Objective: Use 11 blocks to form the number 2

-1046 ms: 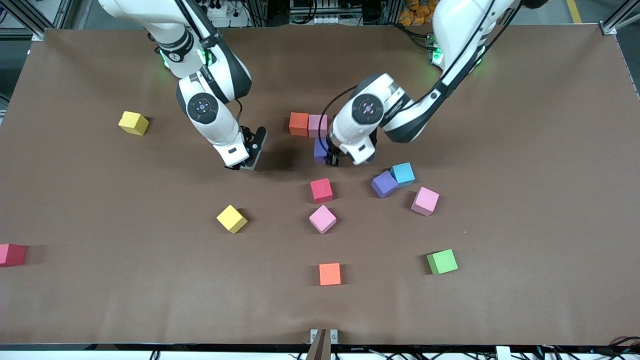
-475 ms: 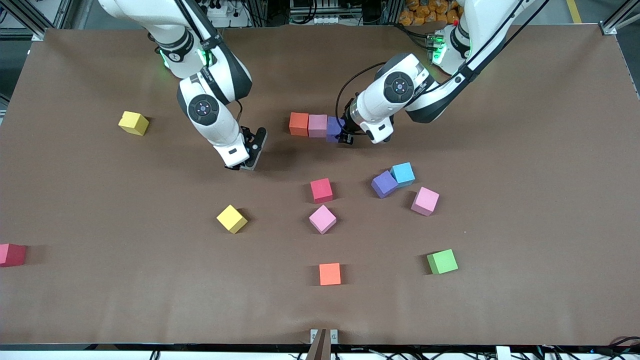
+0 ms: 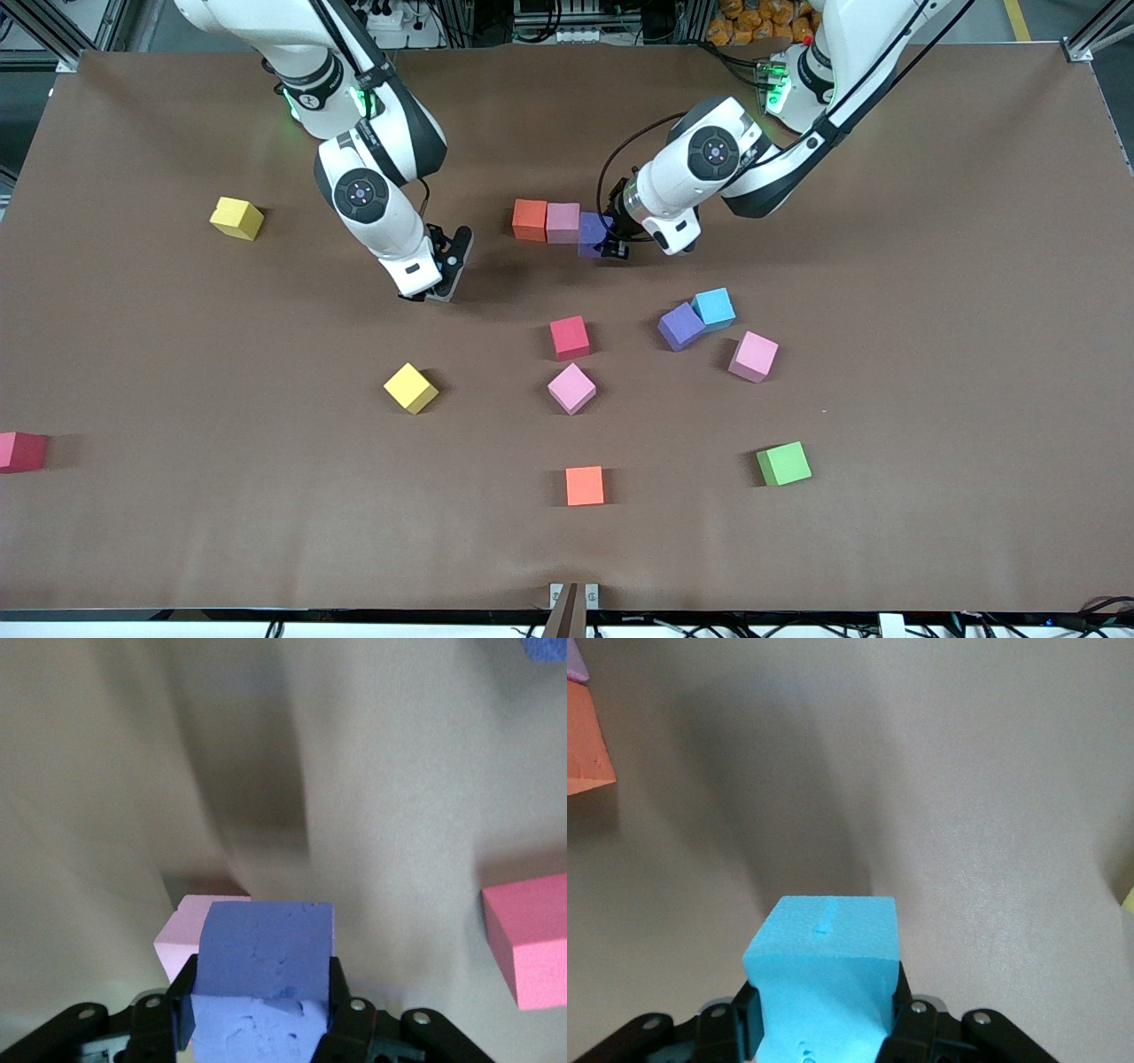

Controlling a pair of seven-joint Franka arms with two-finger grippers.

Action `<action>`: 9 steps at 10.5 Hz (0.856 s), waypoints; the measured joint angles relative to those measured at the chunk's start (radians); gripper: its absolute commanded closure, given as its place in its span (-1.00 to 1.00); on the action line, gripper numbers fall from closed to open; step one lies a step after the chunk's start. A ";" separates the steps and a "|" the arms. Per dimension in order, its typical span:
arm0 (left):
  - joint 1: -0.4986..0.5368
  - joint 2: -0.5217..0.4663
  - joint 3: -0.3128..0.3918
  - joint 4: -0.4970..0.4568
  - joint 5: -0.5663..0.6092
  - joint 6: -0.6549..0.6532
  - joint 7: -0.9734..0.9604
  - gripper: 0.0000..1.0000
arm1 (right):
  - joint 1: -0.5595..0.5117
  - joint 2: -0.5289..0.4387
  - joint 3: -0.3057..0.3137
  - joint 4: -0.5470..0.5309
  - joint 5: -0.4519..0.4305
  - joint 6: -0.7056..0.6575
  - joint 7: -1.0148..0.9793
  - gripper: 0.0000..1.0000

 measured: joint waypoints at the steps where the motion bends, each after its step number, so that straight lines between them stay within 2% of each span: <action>1: 0.004 0.004 0.001 -0.020 0.000 0.027 0.000 1.00 | 0.000 0.000 0.000 0.000 0.000 0.000 0.000 1.00; 9: -0.015 0.024 -0.002 -0.084 0.000 0.091 -0.027 1.00 | 0.000 0.005 0.000 0.000 0.000 0.000 -0.003 1.00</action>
